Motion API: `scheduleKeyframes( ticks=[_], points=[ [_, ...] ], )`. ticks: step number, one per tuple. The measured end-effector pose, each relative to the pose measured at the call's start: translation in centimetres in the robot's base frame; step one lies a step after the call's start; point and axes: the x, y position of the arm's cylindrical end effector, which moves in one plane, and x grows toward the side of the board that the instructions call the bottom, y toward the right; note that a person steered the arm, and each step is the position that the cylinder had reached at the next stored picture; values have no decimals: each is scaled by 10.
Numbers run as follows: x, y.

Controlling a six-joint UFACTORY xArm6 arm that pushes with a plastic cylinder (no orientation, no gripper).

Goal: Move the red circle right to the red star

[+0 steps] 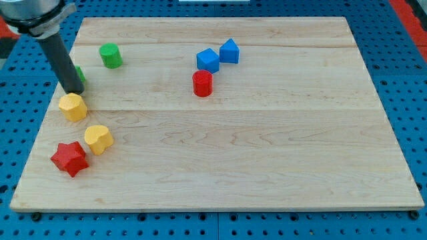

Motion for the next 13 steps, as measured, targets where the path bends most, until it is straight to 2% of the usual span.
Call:
scheduleKeyframes(
  ticks=[1,2,3,4,6,7,9,10,12,13],
  points=[
    [15,8],
    [67,20],
    [76,19],
    [28,48],
    [36,251],
    [-15,308],
    [-17,219],
    [-53,223],
    [57,157],
    [51,149]
  ],
)
